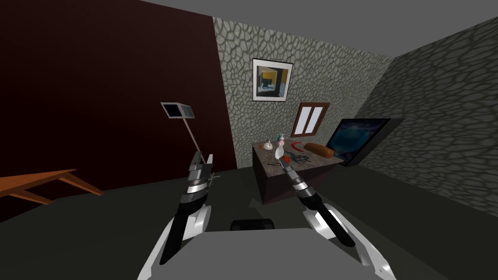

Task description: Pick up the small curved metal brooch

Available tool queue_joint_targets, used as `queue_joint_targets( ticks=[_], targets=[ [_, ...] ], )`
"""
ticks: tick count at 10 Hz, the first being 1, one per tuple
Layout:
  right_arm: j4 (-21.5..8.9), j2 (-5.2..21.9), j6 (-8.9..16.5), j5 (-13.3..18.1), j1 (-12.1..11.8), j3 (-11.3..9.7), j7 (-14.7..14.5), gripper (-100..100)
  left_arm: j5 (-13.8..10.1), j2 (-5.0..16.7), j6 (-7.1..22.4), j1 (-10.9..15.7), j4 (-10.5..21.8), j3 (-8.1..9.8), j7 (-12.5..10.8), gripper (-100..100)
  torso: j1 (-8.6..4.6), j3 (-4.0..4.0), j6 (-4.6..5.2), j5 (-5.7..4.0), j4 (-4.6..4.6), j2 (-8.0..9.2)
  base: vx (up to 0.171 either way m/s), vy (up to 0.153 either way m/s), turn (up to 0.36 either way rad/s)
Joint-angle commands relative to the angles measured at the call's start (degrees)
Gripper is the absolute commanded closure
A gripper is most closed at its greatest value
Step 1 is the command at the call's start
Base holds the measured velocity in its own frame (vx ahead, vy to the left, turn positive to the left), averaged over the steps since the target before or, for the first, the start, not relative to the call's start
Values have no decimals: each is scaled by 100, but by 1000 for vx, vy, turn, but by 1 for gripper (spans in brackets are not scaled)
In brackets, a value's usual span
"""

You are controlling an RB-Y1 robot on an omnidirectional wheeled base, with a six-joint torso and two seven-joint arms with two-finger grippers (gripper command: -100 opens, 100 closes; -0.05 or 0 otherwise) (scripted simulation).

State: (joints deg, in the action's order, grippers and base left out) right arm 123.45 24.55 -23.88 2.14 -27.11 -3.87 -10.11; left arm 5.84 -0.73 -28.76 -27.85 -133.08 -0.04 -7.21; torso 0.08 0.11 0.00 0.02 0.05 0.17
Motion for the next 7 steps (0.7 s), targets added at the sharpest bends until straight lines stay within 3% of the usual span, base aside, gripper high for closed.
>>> queue_joint_targets(
  ticks=[1,3,7],
  targets=[
    [-147,286,-10,31,-5,-56,-182,-100,0,0,0,0,0,0,0,0,0,0,0,0,0,0,-53,26,-22],
    [-147,536,-10,31,-5,-56,-182,-100,0,0,0,0,0,0,0,0,0,0,0,0,0,1,-36,17,-6],
    [-392,1266,29,103,18,-196,-532,-100,0,0,0,0,0,0,0,0,-3,-1,0,-1,-1,-1,-41,17,-10]
  ],
)
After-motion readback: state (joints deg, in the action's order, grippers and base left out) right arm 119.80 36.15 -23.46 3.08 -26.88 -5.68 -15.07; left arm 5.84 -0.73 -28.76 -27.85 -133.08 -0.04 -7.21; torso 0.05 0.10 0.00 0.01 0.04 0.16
